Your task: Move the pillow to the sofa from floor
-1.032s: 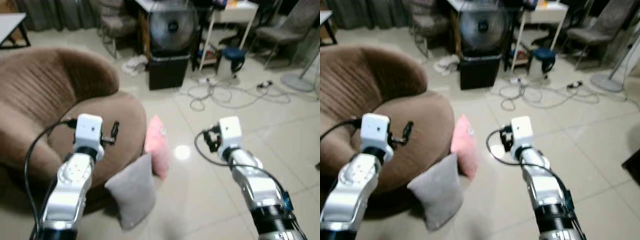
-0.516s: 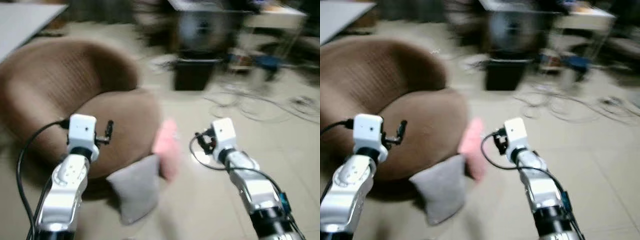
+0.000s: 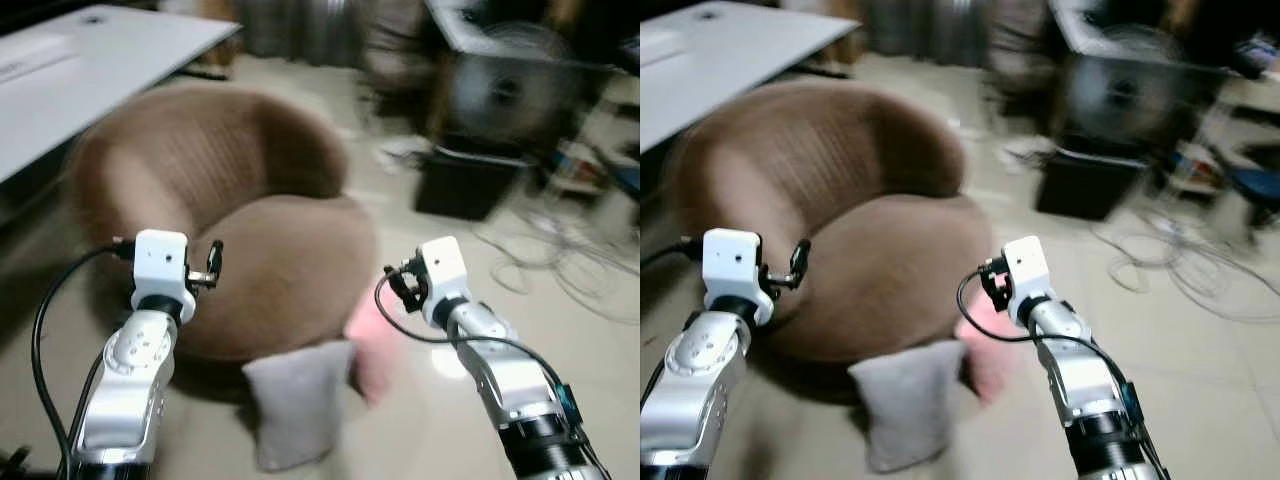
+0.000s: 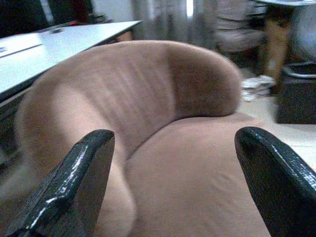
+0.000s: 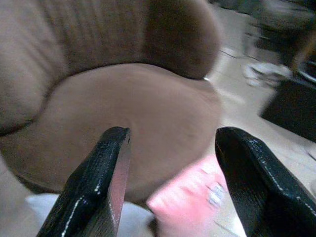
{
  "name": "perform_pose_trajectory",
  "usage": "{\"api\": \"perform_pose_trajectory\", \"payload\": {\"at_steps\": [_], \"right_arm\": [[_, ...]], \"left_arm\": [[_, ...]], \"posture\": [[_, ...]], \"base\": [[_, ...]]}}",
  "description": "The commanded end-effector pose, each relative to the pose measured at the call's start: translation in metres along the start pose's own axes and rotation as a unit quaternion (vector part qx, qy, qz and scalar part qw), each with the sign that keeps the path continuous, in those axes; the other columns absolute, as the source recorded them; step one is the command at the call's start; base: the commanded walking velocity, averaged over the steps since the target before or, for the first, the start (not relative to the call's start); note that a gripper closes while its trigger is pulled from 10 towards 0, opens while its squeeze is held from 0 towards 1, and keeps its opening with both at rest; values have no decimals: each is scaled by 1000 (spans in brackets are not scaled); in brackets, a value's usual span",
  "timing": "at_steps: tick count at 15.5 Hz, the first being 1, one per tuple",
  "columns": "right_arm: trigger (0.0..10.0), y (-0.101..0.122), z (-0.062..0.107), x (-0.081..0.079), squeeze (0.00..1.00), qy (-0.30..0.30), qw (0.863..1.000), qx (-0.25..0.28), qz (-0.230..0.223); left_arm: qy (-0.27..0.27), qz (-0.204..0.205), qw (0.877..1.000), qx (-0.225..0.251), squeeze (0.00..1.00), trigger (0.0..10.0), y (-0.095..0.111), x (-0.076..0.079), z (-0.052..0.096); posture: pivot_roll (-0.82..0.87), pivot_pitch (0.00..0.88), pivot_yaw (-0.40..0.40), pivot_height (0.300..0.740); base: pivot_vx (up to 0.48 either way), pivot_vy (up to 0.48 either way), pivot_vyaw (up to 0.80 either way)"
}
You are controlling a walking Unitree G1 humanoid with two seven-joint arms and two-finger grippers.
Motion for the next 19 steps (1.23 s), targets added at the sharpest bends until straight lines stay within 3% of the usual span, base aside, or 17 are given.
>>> {"api": "perform_pose_trajectory", "payload": {"at_steps": [1, 5, 11, 19], "right_arm": [[10000, 8, -2, -7, 0, 14, 1000, 12, 5], [10000, 7, -4, -1, 0, 1, 1000, 10, -6], [10000, 2, -2, 14, 0, -36, 999, 11, -26], [10000, -6, 2, 17, 0, -51, 998, 8, -40]], "left_arm": [[11, -1, 1000, 3, 0, 10000, 3, -7, 1], [12, -7, 1000, -1, 0, 10000, 1, -6, 1], [4, -14, 1000, 2, 0, 10000, 0, -2, -1], [-7, -21, 1000, -3, 0, 10000, -3, 0, -4]], "posture": [[65, 0, -47, 740], [70, 0, -51, 740], [57, 0, -38, 740], [44, 0, -15, 740]], "base": [[390, 0, 438], [366, 0, 0], [0, 0, 0], [0, 354, -613]]}}
Point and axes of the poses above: a point about 5 cm out from each wrist's last joint towards the gripper, its own z axis pointing back from the gripper into the wrist, its own y axis along the axis of the wrist's last joint, x = y × z, the point moved 5 cm from there along -z, pointing out of the wrist towards the gripper, and after that the axes turned 2 degrees about z, right-handed, at the moved point
